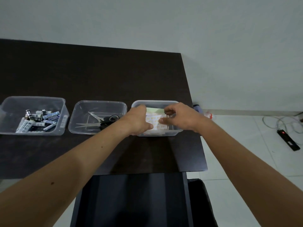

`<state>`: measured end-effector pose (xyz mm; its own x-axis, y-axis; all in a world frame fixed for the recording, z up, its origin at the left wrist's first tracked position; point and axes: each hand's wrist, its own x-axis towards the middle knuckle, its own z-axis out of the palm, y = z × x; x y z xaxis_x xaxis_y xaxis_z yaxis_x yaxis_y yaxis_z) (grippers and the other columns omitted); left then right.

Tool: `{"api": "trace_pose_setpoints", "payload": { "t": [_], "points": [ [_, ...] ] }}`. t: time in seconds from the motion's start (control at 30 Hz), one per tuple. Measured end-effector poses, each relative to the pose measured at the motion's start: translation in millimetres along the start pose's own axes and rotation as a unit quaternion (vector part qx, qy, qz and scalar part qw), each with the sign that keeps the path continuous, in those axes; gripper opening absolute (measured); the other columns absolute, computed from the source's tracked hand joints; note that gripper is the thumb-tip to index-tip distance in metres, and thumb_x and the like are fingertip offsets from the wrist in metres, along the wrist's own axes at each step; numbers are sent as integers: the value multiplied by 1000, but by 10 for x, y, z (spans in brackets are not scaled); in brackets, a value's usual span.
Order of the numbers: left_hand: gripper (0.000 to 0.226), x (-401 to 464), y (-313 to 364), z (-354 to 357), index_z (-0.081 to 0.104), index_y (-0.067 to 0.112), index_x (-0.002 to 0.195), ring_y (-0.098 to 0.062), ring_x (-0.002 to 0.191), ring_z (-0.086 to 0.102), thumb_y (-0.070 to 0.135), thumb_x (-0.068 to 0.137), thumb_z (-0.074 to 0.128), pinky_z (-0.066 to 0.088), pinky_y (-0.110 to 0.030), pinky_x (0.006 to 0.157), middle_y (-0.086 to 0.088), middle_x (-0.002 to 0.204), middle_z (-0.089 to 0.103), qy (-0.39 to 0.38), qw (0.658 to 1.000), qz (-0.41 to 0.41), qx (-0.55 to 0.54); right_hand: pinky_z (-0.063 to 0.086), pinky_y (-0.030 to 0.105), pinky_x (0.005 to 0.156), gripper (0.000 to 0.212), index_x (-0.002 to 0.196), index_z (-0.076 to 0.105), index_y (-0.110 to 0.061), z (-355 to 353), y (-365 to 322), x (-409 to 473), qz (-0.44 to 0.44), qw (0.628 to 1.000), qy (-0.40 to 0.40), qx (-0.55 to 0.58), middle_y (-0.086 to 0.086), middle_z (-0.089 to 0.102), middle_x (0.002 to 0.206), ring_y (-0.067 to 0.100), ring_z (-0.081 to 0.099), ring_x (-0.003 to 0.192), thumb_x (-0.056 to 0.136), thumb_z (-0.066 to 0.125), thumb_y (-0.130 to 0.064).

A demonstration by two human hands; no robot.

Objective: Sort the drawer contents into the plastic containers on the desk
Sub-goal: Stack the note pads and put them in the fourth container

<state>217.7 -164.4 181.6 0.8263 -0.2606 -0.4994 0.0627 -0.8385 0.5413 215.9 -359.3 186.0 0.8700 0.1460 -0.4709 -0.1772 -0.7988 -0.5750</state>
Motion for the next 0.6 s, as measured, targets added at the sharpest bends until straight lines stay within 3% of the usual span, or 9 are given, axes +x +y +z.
{"api": "trace_pose_setpoints", "payload": {
  "t": [0.13, 0.43, 0.6],
  "points": [
    [51, 5, 77, 10, 50, 13, 136, -22, 108, 58, 32, 96, 75, 46, -32, 84, -5, 126, 59, -7, 998, 0, 54, 49, 28, 88, 44, 134, 65, -18, 59, -13, 1, -8, 999, 21, -44, 0, 70, 130, 12, 61, 101, 94, 76, -35],
    [47, -32, 263, -185, 49, 7, 142, -19, 103, 51, 32, 104, 62, 40, -30, 83, -6, 120, 56, -82, 988, -13, 131, 56, 47, 101, 44, 129, 66, -12, 57, -50, 5, 1, 994, -1, -112, 12, 71, 125, 29, 69, 111, 98, 68, -43],
    [44, -50, 152, -97, 48, 6, 134, -20, 94, 57, 29, 101, 67, 44, -30, 71, -5, 109, 58, -6, 996, 11, 88, 56, 36, 101, 56, 141, 61, -16, 87, 20, -41, -18, 997, 55, -56, 4, 67, 137, 20, 68, 118, 93, 77, -39]
  ]
}}
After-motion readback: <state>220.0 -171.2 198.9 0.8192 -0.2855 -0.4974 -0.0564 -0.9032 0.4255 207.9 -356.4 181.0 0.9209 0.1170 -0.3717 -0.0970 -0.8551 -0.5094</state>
